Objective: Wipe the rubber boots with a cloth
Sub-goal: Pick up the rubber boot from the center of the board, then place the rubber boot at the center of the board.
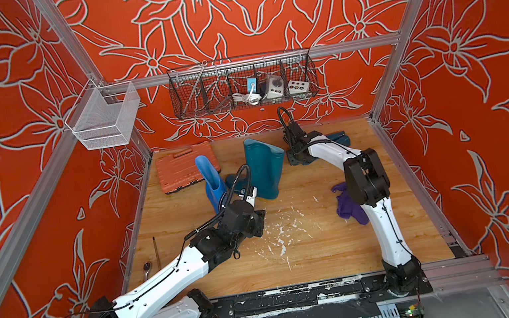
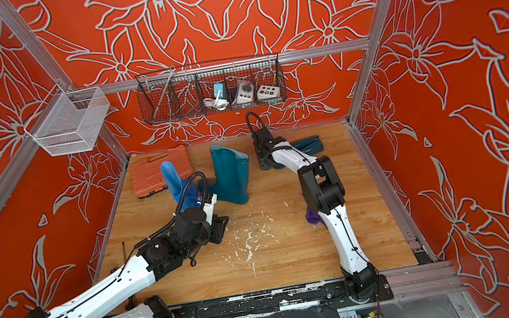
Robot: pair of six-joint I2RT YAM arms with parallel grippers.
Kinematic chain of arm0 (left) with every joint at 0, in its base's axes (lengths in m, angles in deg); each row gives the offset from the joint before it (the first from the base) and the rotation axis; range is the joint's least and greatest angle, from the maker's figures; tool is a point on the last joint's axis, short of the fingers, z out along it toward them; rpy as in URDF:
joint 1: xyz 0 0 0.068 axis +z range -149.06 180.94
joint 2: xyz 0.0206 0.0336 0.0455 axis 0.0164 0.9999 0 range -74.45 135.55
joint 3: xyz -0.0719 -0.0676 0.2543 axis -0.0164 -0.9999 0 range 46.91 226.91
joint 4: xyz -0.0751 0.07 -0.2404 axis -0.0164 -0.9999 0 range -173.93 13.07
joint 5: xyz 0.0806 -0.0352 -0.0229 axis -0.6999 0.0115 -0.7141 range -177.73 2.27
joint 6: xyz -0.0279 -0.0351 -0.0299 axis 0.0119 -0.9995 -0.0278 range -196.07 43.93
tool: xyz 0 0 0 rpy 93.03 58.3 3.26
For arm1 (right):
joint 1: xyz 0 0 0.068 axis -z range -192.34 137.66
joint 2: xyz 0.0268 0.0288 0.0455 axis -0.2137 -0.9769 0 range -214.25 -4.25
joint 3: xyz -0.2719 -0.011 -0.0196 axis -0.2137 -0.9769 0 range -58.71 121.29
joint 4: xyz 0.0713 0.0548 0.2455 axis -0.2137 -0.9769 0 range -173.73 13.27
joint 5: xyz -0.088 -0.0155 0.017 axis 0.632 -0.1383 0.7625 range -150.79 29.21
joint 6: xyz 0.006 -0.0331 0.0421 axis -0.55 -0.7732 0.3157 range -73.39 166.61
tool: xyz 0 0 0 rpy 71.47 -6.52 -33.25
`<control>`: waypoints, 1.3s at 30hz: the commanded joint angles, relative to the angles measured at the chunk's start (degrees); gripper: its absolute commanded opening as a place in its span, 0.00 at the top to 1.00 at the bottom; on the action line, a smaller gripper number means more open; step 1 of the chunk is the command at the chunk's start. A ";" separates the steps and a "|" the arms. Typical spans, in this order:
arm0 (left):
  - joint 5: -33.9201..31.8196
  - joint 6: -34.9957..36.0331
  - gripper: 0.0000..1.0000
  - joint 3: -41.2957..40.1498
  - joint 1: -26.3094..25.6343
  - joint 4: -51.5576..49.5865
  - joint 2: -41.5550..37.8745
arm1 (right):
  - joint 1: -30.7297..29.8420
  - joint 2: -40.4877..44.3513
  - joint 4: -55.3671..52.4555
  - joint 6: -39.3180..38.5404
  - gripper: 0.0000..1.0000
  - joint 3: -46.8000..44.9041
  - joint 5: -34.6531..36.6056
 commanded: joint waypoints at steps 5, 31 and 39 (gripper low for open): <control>2.87 -3.55 0.58 0.56 -0.40 -4.16 -4.70 | 0.36 18.66 1.14 -0.04 0.91 -19.54 -0.39; 5.33 -20.12 0.54 -2.68 -0.87 -16.59 -15.45 | -33.15 64.09 -11.25 24.30 1.00 -48.15 8.39; 5.53 -20.79 0.53 -3.85 -0.75 -17.90 -16.36 | -47.37 50.85 -3.71 31.52 1.00 -44.60 13.37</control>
